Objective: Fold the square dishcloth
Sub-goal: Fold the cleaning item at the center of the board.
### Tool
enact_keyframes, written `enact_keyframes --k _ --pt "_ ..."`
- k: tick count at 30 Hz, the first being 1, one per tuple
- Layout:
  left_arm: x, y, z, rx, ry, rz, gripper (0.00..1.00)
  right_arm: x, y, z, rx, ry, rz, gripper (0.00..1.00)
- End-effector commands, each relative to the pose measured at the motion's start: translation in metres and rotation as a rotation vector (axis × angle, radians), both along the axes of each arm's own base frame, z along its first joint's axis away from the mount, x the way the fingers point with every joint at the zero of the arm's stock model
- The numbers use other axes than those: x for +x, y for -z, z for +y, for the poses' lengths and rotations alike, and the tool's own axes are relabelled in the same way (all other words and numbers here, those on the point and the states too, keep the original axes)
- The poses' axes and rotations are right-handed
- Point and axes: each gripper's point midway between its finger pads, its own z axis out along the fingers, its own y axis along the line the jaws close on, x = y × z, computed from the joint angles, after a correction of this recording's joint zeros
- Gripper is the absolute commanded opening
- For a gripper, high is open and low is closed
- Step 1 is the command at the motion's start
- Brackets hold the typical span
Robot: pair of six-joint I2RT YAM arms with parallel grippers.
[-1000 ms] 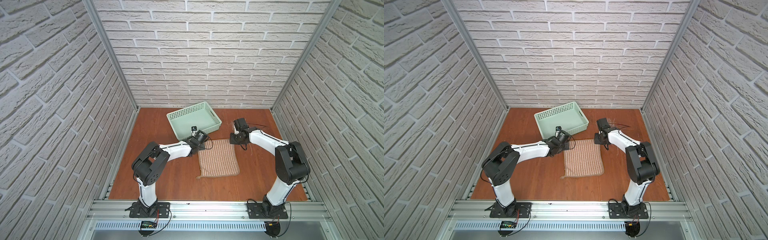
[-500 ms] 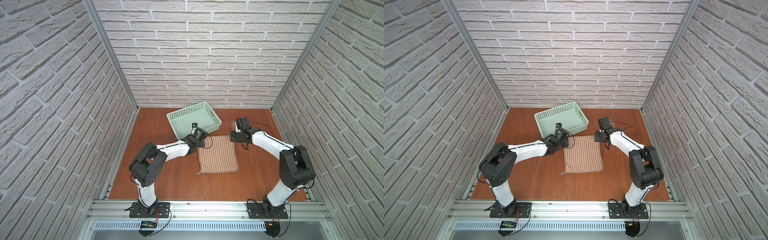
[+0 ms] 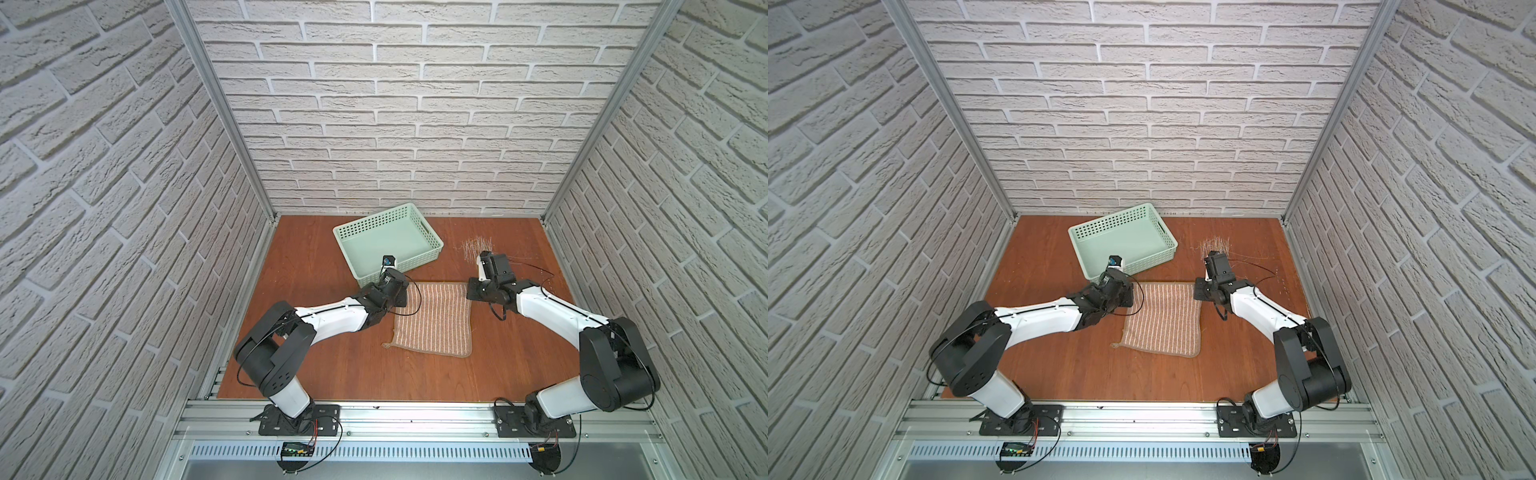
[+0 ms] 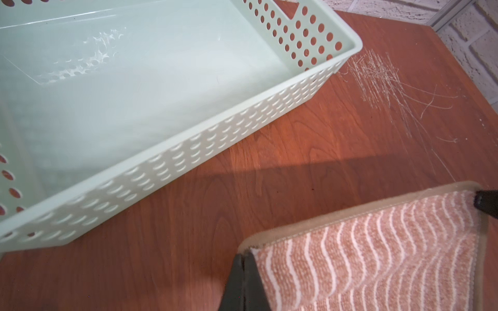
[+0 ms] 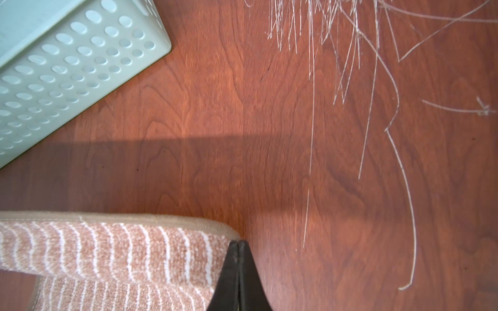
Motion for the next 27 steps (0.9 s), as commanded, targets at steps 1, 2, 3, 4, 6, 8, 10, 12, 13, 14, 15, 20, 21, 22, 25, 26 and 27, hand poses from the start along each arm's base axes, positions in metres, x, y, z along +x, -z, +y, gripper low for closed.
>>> enact_keyframes --k 1,2,3,4,6,8,10,12,13,14,15,20,21,22,25,26,27 --pt "-0.001 -0.016 -0.001 -0.02 0.009 -0.07 0.0 -0.003 -0.017 0.005 0.061 0.0 -0.066 0.03" --pt "-0.003 -0.016 -0.001 -0.02 0.011 -0.073 0.0 -0.006 -0.018 0.006 0.067 -0.004 -0.07 0.03" --pt "-0.005 -0.016 0.0 -0.019 0.014 -0.076 0.0 -0.009 -0.021 0.006 0.073 -0.009 -0.076 0.03" --pt "-0.006 -0.017 0.0 -0.022 0.014 -0.082 0.0 -0.013 -0.024 0.007 0.079 -0.015 -0.082 0.03" --pt "-0.01 -0.017 0.001 -0.023 0.018 -0.085 0.0 -0.021 -0.029 0.007 0.086 -0.023 -0.088 0.03" --pt "-0.014 -0.017 0.003 -0.019 0.018 -0.086 0.0 -0.03 -0.029 0.007 0.093 -0.027 -0.082 0.03" --pt "-0.018 -0.017 0.005 -0.011 0.016 -0.087 0.0 -0.04 -0.032 0.009 0.104 -0.035 -0.084 0.03" --pt "-0.024 -0.016 0.006 -0.001 0.016 -0.086 0.0 -0.051 -0.032 0.011 0.116 -0.045 -0.077 0.03" --pt "-0.026 -0.016 0.007 0.001 0.016 -0.087 0.0 -0.056 -0.033 0.013 0.122 -0.051 -0.078 0.03" --pt "-0.029 -0.016 0.007 0.003 0.017 -0.087 0.0 -0.061 -0.033 0.014 0.125 -0.057 -0.077 0.03" --pt "-0.031 -0.015 0.007 0.003 0.021 -0.086 0.0 -0.066 -0.032 0.015 0.128 -0.064 -0.073 0.03" --pt "-0.047 -0.005 0.005 0.02 0.03 -0.063 0.0 -0.09 -0.024 0.015 0.129 -0.076 -0.045 0.03" --pt "-0.05 -0.003 0.005 0.023 0.032 -0.057 0.0 -0.095 -0.022 0.015 0.131 -0.08 -0.035 0.03" --pt "-0.054 -0.001 0.005 0.025 0.031 -0.049 0.0 -0.1 -0.018 0.015 0.131 -0.08 -0.024 0.03" --pt "-0.068 0.005 0.006 0.039 0.032 -0.038 0.0 -0.117 -0.008 0.014 0.132 -0.081 0.013 0.03" --pt "-0.072 0.005 0.006 0.041 0.03 -0.036 0.0 -0.122 -0.004 0.013 0.13 -0.078 0.025 0.03" --pt "-0.075 0.007 0.009 0.049 0.021 -0.034 0.0 -0.127 0.0 0.011 0.129 -0.071 0.039 0.03"
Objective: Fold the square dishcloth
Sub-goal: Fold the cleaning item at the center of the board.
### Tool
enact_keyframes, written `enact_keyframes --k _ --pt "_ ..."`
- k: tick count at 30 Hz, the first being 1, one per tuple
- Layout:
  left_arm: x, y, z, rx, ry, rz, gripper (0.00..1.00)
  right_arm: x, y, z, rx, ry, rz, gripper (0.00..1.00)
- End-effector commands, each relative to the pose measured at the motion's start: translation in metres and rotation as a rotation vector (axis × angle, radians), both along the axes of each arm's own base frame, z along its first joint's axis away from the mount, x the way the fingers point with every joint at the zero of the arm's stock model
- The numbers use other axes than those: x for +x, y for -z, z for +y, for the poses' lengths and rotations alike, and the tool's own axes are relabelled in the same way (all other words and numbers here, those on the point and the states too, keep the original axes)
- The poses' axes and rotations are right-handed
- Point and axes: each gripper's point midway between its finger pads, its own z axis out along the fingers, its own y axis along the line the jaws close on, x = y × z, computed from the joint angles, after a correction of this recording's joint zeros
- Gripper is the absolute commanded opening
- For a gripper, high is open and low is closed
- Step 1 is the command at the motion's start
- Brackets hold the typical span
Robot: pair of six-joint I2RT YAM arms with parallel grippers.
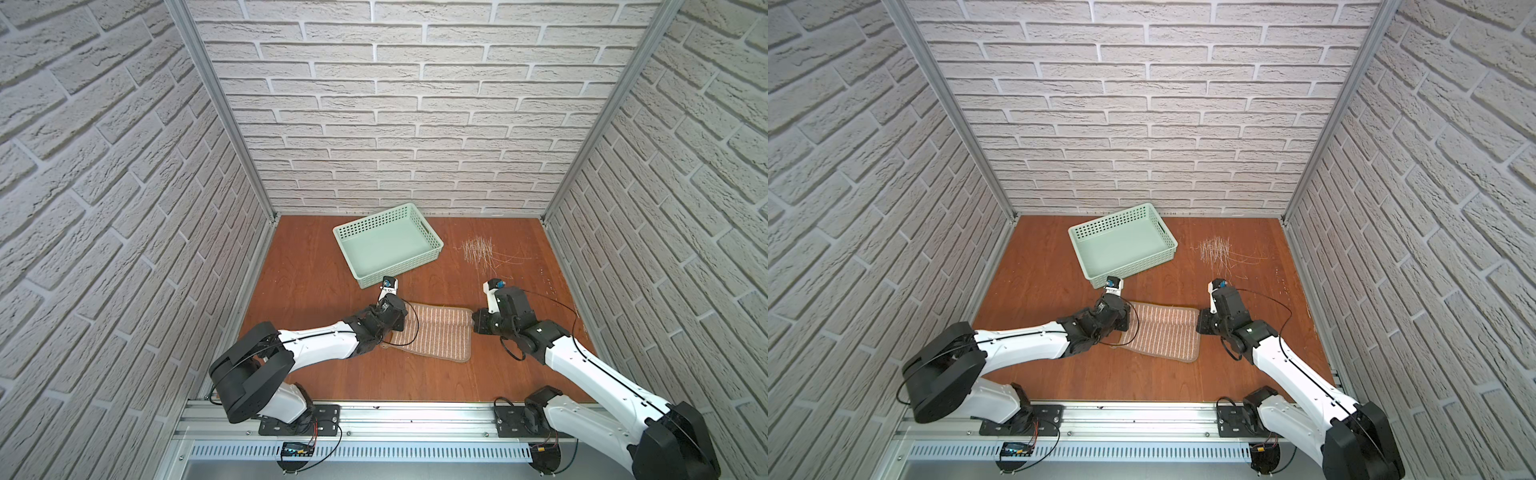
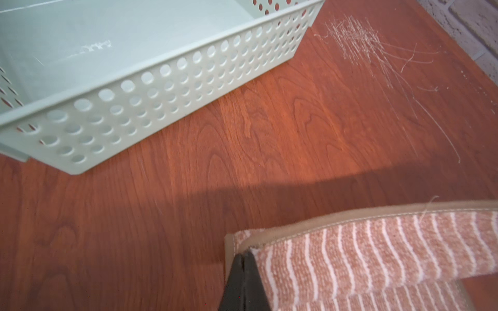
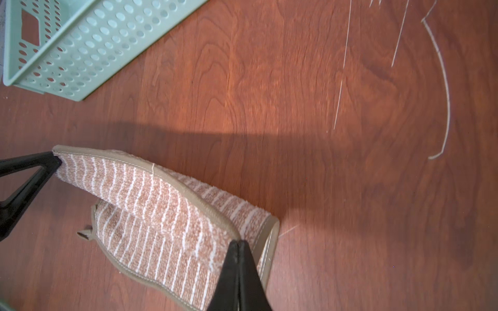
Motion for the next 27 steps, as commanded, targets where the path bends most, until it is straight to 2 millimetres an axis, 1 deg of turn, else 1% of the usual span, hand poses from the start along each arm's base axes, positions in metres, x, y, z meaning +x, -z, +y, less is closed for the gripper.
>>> enact_keyframes --k 1,5,8,10,13,15,18,19,21,23,27 --pt "-0.009 -0.002 0.011 0.009 -0.054 -0.014 0.0 -0.02 0.016 -0.006 -0.006 0.024 0.062 0.03" --pt "-0.021 0.007 0.015 0.008 -0.059 0.016 0.0 -0.035 0.029 -0.008 0.009 0.04 0.098 0.03" --pt "-0.031 0.02 0.019 0.02 -0.063 0.054 0.01 -0.042 0.036 -0.008 0.019 0.05 0.119 0.04" --pt "-0.037 0.028 0.02 0.024 -0.062 0.077 0.06 -0.047 0.041 -0.009 0.023 0.058 0.135 0.08" --pt "-0.044 0.034 0.024 0.02 -0.066 0.1 0.2 -0.053 0.043 -0.01 0.029 0.076 0.152 0.16" --pt "-0.047 0.034 0.026 0.014 -0.067 0.104 0.25 -0.058 0.042 -0.013 0.028 0.088 0.164 0.2" --pt "-0.058 0.033 0.024 -0.023 -0.045 0.134 0.38 -0.067 0.037 -0.02 0.03 0.118 0.177 0.29" --pt "-0.06 0.032 0.024 -0.034 -0.047 0.14 0.4 -0.069 0.033 -0.021 0.039 0.125 0.169 0.31" --pt "-0.065 0.029 0.025 -0.062 -0.046 0.149 0.44 -0.073 0.025 -0.026 0.057 0.145 0.156 0.33" --pt "-0.069 0.022 0.024 -0.091 -0.044 0.151 0.5 -0.076 0.016 -0.028 0.081 0.162 0.14 0.35" --pt "-0.074 0.008 0.031 -0.123 -0.067 0.149 0.59 -0.079 0.005 -0.032 0.121 0.201 0.121 0.37"
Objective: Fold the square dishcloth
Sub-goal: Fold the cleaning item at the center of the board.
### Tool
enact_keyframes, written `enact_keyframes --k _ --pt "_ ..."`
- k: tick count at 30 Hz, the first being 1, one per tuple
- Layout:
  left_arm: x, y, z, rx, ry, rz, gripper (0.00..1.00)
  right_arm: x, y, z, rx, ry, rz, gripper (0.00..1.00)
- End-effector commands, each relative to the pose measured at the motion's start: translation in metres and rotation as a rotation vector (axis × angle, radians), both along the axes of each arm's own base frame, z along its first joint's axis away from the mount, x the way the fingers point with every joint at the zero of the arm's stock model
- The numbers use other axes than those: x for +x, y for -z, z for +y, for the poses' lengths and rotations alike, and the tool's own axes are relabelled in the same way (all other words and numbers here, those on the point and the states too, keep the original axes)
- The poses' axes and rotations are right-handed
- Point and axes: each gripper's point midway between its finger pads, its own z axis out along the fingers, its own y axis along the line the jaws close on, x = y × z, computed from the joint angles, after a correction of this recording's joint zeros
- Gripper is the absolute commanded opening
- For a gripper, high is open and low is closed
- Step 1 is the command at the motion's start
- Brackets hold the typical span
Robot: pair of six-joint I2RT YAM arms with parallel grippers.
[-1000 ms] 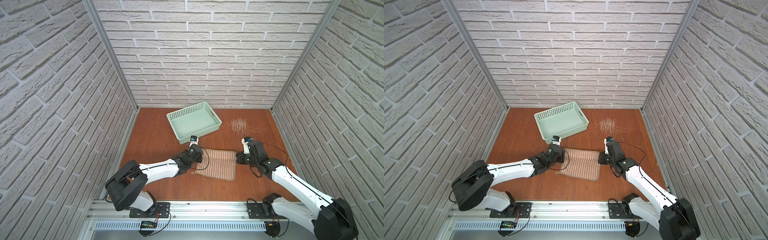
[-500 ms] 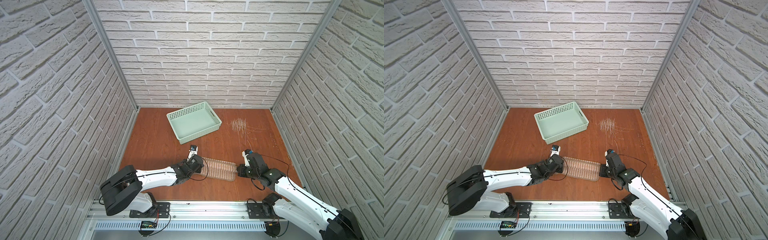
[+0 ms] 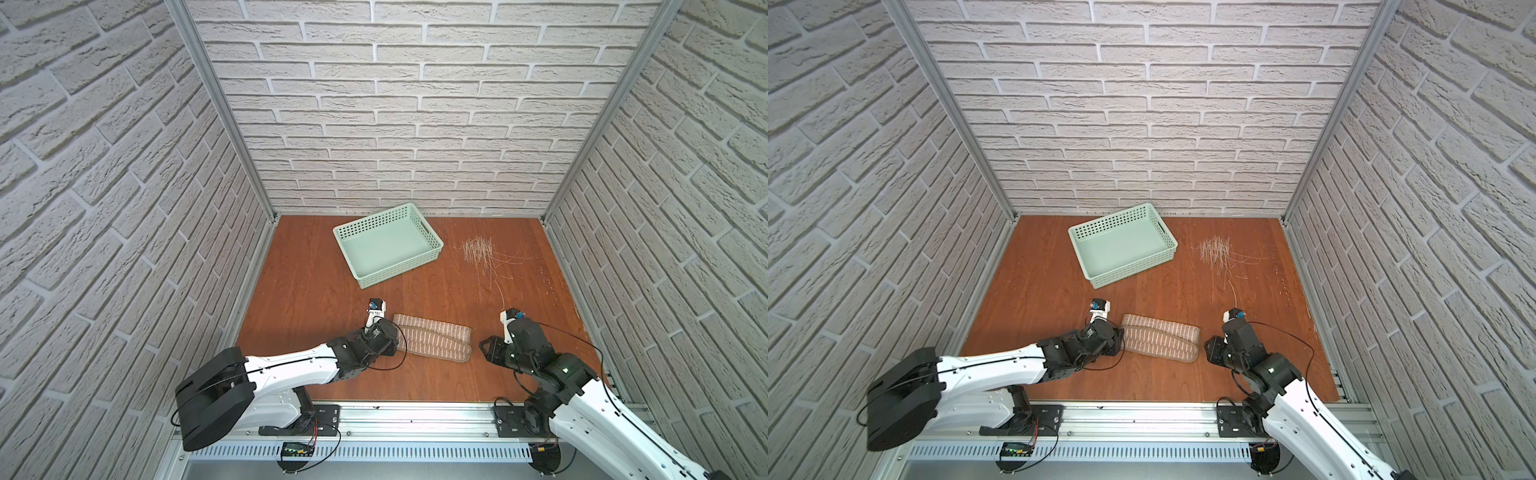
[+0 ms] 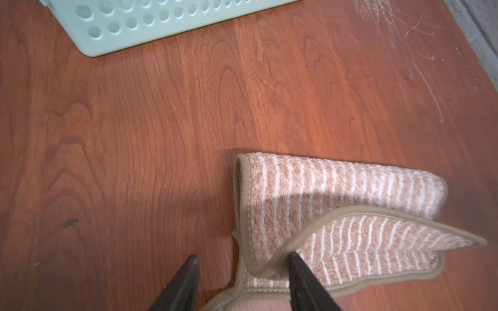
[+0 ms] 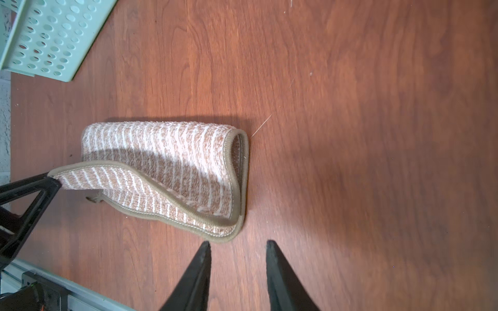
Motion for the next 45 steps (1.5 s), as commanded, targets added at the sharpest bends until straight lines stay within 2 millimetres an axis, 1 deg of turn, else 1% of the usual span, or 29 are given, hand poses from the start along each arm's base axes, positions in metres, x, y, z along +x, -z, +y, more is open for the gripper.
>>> enact_keyframes --k 1,2,5,8,11,13,15,17,18,21,24,29,33,37,39,41,43,45 --pt "-0.009 -0.005 0.01 -0.018 -0.03 0.025 0.6 -0.005 -0.007 -0.006 0.01 0.054 0.019 0.37" --pt "-0.009 -0.011 0.013 -0.033 -0.049 0.023 0.62 -0.005 -0.008 -0.007 0.01 0.065 0.024 0.37" --pt "-0.013 -0.018 0.021 -0.055 -0.083 0.039 0.69 -0.004 -0.005 -0.009 0.0 0.082 0.04 0.37" --pt "-0.016 -0.021 0.026 -0.059 -0.112 0.068 0.73 -0.003 -0.002 -0.007 0.001 0.087 0.057 0.37" --pt "-0.018 -0.018 0.025 -0.061 -0.106 0.088 0.74 0.0 0.0 -0.002 0.015 0.084 0.065 0.37" --pt "-0.02 -0.013 0.025 -0.057 -0.102 0.096 0.69 0.003 -0.001 0.003 0.037 0.082 0.061 0.37" --pt "-0.021 -0.009 0.025 -0.052 -0.095 0.102 0.64 0.007 -0.005 0.01 0.067 0.075 0.045 0.37" --pt "-0.023 -0.007 0.021 -0.058 -0.067 0.108 0.63 0.013 -0.009 0.017 0.093 0.072 0.025 0.38" --pt "-0.024 -0.006 0.018 -0.063 -0.047 0.11 0.65 0.015 -0.011 0.019 0.1 0.071 0.018 0.38" --pt "-0.028 -0.004 0.01 -0.066 0.007 0.124 0.73 0.022 -0.015 0.029 0.106 0.052 0.006 0.38" --pt "-0.033 0.002 0.008 -0.047 0.039 0.152 0.78 0.029 -0.019 0.043 0.102 0.016 -0.001 0.36" --pt "-0.039 0.016 0.007 -0.026 0.061 0.201 0.81 0.038 -0.02 0.068 0.073 -0.048 -0.005 0.32" --pt "-0.042 0.022 0.012 -0.008 0.05 0.224 0.82 0.045 -0.015 0.089 0.037 -0.095 0.001 0.25" --pt "-0.045 0.026 0.021 0.011 0.032 0.241 0.87 0.053 -0.003 0.106 -0.011 -0.127 0.023 0.22" --pt "-0.047 0.026 0.024 0.002 0.026 0.246 0.91 0.056 0.01 0.109 -0.041 -0.123 0.055 0.2" --pt "-0.049 0.024 0.025 -0.024 0.021 0.244 0.98 0.056 0.026 0.107 -0.073 -0.11 0.084 0.19" --pt "-0.051 0.023 0.029 -0.039 0.014 0.249 0.98 0.055 0.042 0.1 -0.12 -0.089 0.11 0.18" --pt "-0.053 0.021 0.032 -0.058 0.009 0.248 0.98 0.056 0.054 0.094 -0.161 -0.073 0.123 0.17"
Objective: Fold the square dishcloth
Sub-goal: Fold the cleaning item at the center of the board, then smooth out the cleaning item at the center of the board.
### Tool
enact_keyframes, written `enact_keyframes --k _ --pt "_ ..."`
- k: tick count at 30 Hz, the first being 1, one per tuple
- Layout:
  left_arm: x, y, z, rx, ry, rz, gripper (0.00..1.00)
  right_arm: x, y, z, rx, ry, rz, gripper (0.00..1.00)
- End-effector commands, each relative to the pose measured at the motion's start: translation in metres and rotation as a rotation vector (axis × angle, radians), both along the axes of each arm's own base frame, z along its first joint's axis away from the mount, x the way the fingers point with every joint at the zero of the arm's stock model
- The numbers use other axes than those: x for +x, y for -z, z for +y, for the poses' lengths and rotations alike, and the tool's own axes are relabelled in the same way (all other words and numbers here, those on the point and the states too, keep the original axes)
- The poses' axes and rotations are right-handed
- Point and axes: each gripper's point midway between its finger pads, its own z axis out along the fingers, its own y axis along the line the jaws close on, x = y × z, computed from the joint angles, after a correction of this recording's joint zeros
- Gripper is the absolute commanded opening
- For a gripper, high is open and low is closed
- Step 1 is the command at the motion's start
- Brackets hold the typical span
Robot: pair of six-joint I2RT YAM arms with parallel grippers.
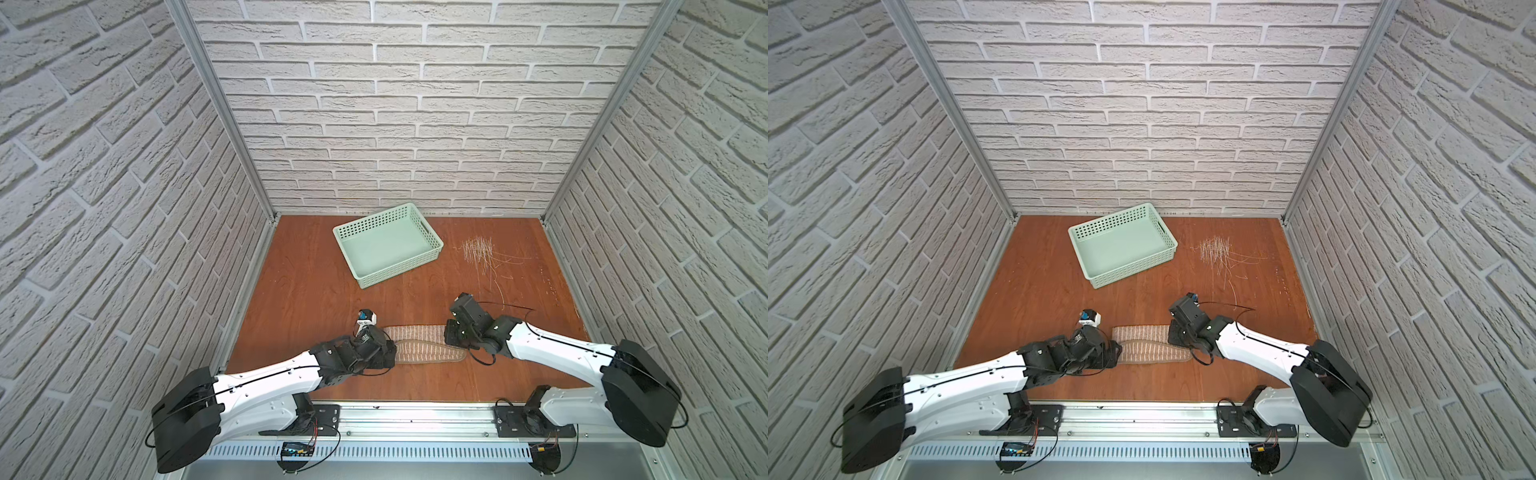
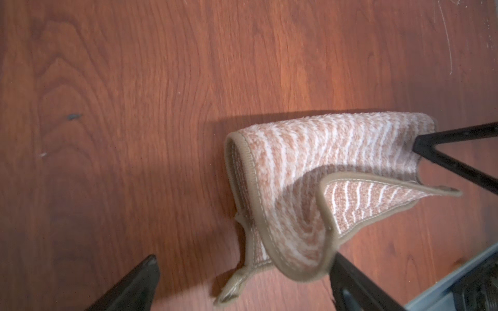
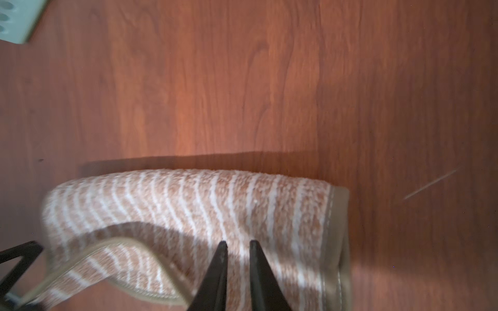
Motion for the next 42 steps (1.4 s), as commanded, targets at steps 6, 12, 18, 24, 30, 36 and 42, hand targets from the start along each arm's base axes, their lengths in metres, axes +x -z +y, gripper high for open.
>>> enact_keyframes --k 6,12,18,24,30,36,42 --pt "-0.012 -0.007 0.02 -0.114 -0.062 0.012 0.98 0.008 0.023 -0.013 -0.109 0.04 -0.02 0.15" --pt "-0.017 -0.022 0.037 -0.247 -0.136 -0.02 0.98 0.008 0.031 -0.021 -0.152 0.048 -0.017 0.15" --pt "-0.022 -0.036 0.047 -0.346 -0.175 -0.051 0.96 0.01 0.029 -0.022 -0.17 0.038 -0.027 0.14" --pt "-0.022 -0.04 0.048 -0.348 -0.191 -0.04 0.86 0.011 0.017 -0.021 -0.171 0.023 -0.039 0.15" --pt "-0.015 -0.036 0.042 -0.231 -0.204 0.03 0.74 0.009 -0.022 -0.018 -0.138 -0.007 -0.086 0.17" --pt "0.0 -0.03 0.018 -0.102 -0.12 0.065 0.67 -0.007 -0.048 -0.039 -0.099 0.058 -0.109 0.21" --pt "0.004 -0.011 0.0 -0.048 -0.062 0.121 0.61 -0.035 -0.034 -0.066 -0.078 0.135 -0.06 0.23"
